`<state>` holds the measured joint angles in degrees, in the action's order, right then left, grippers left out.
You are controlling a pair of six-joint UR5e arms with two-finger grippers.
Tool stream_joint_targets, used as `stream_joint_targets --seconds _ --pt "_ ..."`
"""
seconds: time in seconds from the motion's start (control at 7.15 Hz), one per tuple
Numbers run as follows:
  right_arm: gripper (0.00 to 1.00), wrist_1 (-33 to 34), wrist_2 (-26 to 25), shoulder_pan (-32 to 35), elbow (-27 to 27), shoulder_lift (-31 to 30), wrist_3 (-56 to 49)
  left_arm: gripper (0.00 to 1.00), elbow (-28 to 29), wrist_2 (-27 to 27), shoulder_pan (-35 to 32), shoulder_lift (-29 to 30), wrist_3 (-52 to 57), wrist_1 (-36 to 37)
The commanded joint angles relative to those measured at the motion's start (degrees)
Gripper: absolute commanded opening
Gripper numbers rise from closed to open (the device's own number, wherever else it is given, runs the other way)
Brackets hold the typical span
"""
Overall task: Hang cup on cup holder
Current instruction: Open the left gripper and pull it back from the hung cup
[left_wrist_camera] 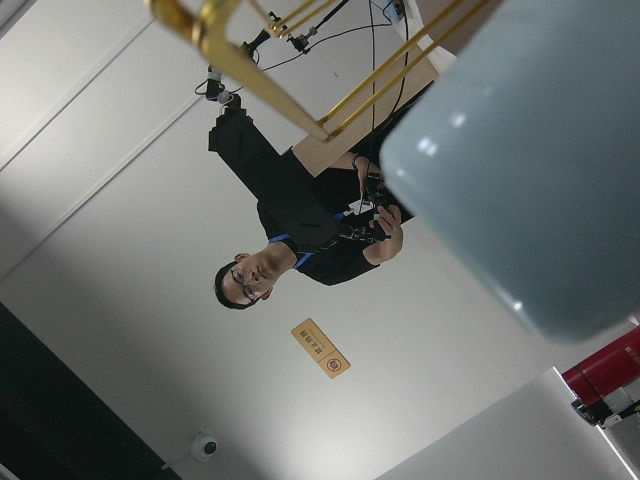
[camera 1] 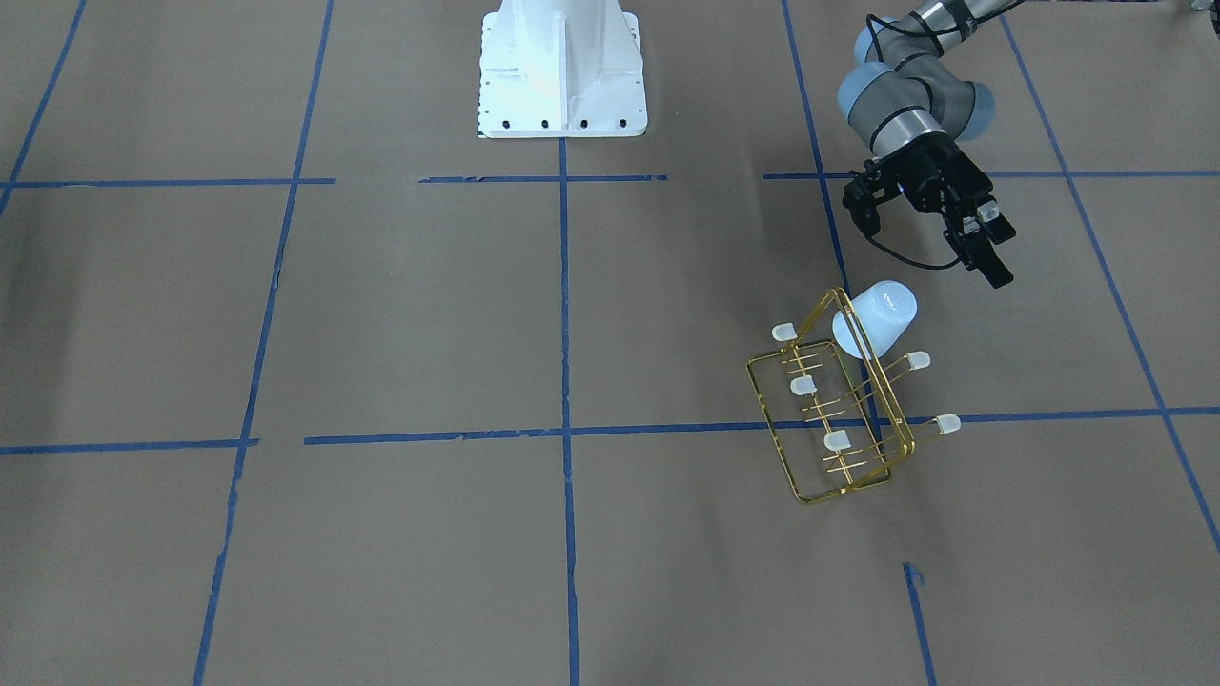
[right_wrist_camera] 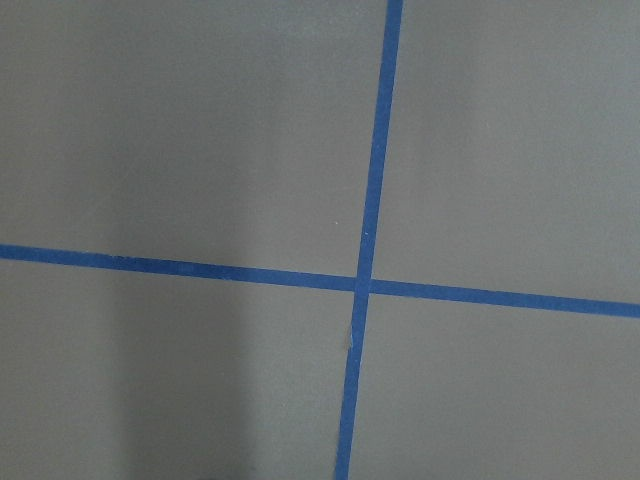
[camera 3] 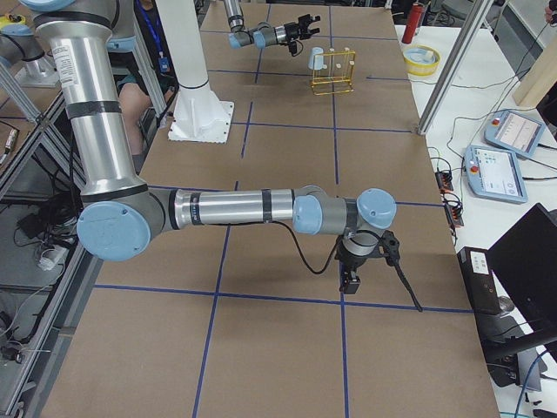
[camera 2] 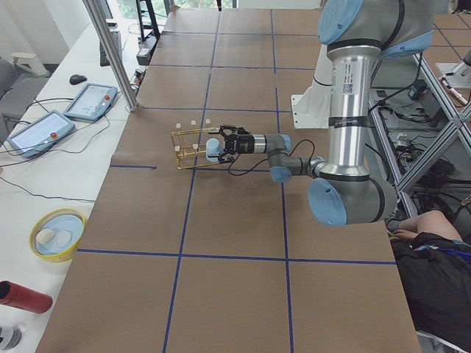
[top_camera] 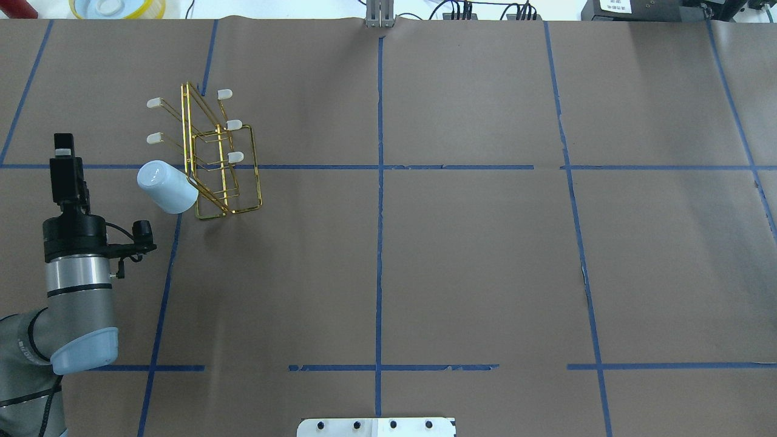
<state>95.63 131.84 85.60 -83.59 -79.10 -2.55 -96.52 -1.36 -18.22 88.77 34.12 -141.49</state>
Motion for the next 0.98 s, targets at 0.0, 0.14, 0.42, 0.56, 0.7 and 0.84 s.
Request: stream_joint_targets --seconds 0.0,0.14,0.42,0.56,0.7,0.84 --pt "1.0 0.0 0.0 0.0 0.01 0.0 0.0 1.0 -2.26 -0.66 -0.06 -2.62 -22.14 -1.24" --pt "1.0 0.0 0.0 0.0 0.01 0.0 0.0 1.0 -4.45 -5.62 -0.06 -4.12 -31.48 -2.29" --pt "1.0 0.0 0.0 0.0 0.01 0.0 0.0 1.0 -5.78 -15.21 -0.06 -5.36 -43.56 -11.13" --pt "1.0 0.0 0.0 0.0 0.01 0.0 0.0 1.0 -5.87 -19.51 -0.49 -5.88 -47.87 -17.53" --pt "1.0 0.0 0.0 0.0 0.01 0.0 0.0 1.0 -5.96 -23.04 -1.28 -6.15 -51.05 -22.81" --pt "1.0 0.0 0.0 0.0 0.01 0.0 0.0 1.0 -6.05 -25.77 -1.72 -6.33 -52.3 -29.22"
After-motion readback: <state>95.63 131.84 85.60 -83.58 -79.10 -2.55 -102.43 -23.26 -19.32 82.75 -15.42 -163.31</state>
